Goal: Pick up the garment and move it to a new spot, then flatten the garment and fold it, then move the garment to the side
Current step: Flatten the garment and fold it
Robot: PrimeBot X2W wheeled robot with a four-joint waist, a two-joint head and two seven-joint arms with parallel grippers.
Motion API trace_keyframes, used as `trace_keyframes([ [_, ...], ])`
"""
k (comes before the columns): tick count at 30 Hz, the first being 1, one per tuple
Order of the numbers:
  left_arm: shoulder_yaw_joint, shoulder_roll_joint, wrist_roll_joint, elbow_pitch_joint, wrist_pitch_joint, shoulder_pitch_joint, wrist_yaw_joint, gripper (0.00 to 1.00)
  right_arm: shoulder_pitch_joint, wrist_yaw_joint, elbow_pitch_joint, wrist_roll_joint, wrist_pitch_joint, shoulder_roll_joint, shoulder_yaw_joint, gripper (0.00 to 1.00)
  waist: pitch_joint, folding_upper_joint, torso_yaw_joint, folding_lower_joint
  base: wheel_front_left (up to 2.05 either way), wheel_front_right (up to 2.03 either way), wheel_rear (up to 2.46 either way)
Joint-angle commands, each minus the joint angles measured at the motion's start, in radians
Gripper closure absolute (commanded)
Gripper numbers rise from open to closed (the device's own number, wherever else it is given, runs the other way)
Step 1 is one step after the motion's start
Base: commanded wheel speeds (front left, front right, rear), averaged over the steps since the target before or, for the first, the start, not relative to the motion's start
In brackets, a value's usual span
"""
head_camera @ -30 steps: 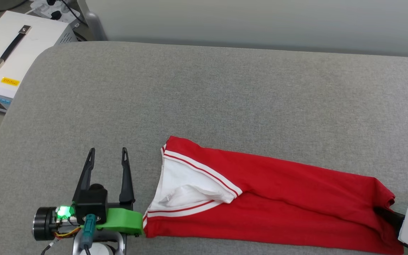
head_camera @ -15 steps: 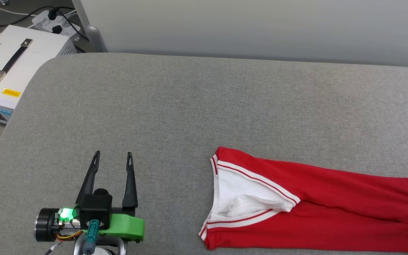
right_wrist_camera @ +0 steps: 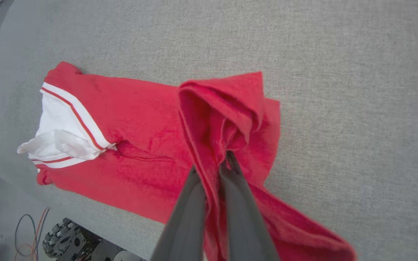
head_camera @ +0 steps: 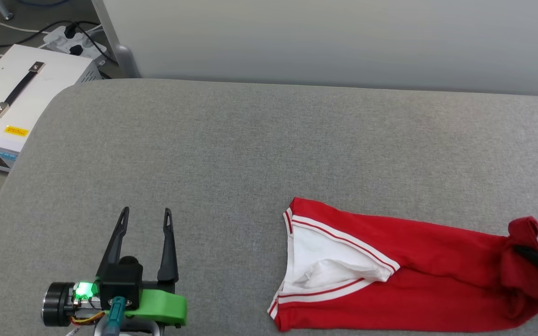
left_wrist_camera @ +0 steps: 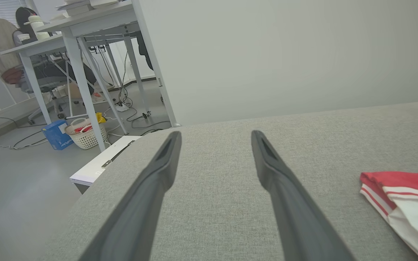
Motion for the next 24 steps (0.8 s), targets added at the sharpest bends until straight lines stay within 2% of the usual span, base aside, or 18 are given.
trace_keyframes([
  [1, 0.007, -0.008, -0.001, -0.005, -0.006, 0.01, -0.01, 0.0, 0.006, -0.001, -0.046, 0.014, 0.014, 0.005, 0.001, 1.0, 0.007, -0.0001, 0.002, 0.0, 0.0, 0.0, 0.0],
  [6, 0.01, -0.025, 0.003, -0.008, -0.006, -0.015, -0.025, 0.0, -0.03, -0.001, -0.157, -0.02, 0.072, 0.043, 0.031, 1.0, 0.036, -0.0001, 0.015, 0.0, 0.0, 0.0, 0.0],
  [11, 0.013, -0.042, 0.008, -0.009, -0.006, -0.041, -0.038, 0.0, -0.13, -0.001, -0.211, -0.097, 0.134, 0.126, 0.102, 1.0, 0.07, -0.0001, 0.027, 0.0, 0.0, 0.0, 0.0],
  [18, 0.019, -0.06, 0.014, -0.006, -0.006, -0.068, -0.05, 0.0, -0.294, -0.001, -0.186, -0.202, 0.178, 0.249, 0.264, 1.0, 0.107, -0.0001, 0.041, 0.0, 0.0, 0.0, 0.0],
  [24, 0.019, -0.073, 0.02, -0.004, -0.006, -0.087, -0.058, 0.0, -0.414, -0.001, -0.1, -0.263, 0.171, 0.347, 0.417, 1.0, 0.141, -0.0001, 0.048, 0.0, 0.0, 0.0, 0.0],
])
